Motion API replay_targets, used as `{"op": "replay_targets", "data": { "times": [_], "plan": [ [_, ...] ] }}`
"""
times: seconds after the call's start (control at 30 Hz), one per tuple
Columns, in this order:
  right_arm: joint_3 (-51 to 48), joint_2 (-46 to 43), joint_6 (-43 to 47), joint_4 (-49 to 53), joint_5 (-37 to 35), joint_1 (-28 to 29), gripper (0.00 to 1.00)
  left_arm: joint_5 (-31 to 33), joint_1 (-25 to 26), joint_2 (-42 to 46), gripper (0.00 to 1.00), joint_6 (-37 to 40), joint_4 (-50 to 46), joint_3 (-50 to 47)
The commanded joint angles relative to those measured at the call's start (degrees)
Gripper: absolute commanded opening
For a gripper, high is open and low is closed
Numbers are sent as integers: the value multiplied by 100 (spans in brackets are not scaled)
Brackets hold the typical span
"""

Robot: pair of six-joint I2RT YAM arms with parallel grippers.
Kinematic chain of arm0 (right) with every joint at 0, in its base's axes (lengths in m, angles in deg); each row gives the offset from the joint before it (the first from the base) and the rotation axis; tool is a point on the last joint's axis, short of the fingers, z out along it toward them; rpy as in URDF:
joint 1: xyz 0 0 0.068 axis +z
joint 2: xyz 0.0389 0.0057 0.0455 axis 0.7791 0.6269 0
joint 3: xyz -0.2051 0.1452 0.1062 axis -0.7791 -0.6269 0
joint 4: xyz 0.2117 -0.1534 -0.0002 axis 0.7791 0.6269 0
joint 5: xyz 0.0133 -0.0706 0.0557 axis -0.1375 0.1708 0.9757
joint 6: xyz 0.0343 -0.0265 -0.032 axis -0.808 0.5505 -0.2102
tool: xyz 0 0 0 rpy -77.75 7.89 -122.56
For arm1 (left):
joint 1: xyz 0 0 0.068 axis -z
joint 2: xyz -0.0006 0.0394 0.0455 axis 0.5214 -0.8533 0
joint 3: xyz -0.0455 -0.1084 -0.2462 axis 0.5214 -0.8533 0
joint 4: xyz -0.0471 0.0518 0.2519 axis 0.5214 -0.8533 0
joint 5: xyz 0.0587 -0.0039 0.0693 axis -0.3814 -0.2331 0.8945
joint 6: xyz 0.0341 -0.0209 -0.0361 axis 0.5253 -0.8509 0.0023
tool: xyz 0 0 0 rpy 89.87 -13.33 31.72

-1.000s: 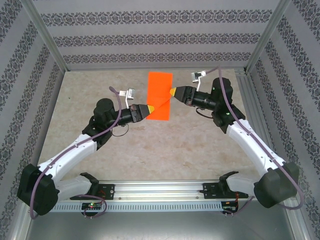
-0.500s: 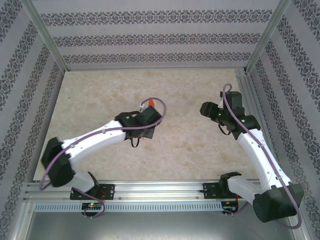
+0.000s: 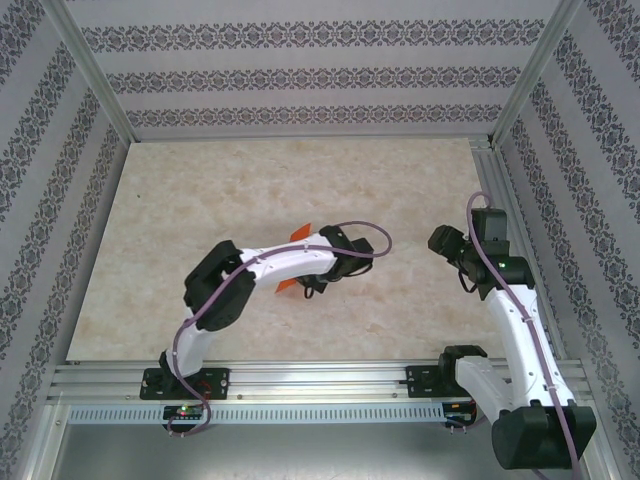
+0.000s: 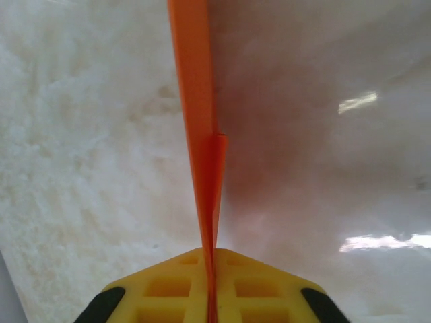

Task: Fold a paper plane with a square sheet of paper (fold left side to right side)
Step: Turn over the paper at the center of the table, then third fold the triangle at the center of the table.

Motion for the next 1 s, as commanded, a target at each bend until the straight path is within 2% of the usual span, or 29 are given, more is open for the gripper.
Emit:
{"op": "replay_targets", "data": {
  "times": [0.0, 0.03, 0.13, 0.27, 0.3, 0.4, 0.63, 0.7, 0.83, 0.97],
  "plan": [
    [-126, -9, 172, -45, 225, -74, 68, -637, 109, -240, 20, 238, 57, 433],
    [-158, 2, 175, -79, 311, -78, 68, -842, 106, -236, 28, 321, 242, 472],
    [-254, -13, 161, -259, 624, -87, 75, -1366, 55, 8, 43, 543, 768, 480],
    [-445, -12, 37, -811, 1536, -79, 96, -2170, -178, 705, 52, 707, 1602, 157],
    [-498, 18, -66, -995, 1812, -72, 98, -2414, -291, 956, 54, 708, 1901, -36],
    [-647, 214, -438, -1552, 2340, 129, 98, -3048, -689, 1730, 58, 676, 2687, -720],
    [-587, 1299, -1107, -2755, 2383, 1559, 98, -4221, -2057, 3061, 64, 356, 4209, -2635],
    [-442, 1702, -1205, -3024, 2341, 1955, 96, -4538, -2396, 3210, 64, 261, 4573, -3090],
    [-63, 2617, -1375, -3633, 2312, 2764, 83, -5244, -2923, 3272, 63, 4, 5430, -3793],
    [210, 3577, -1830, -4442, 2498, 3068, 67, -5275, -3197, 3225, 62, -63, 5641, -4028]
  ]
}}
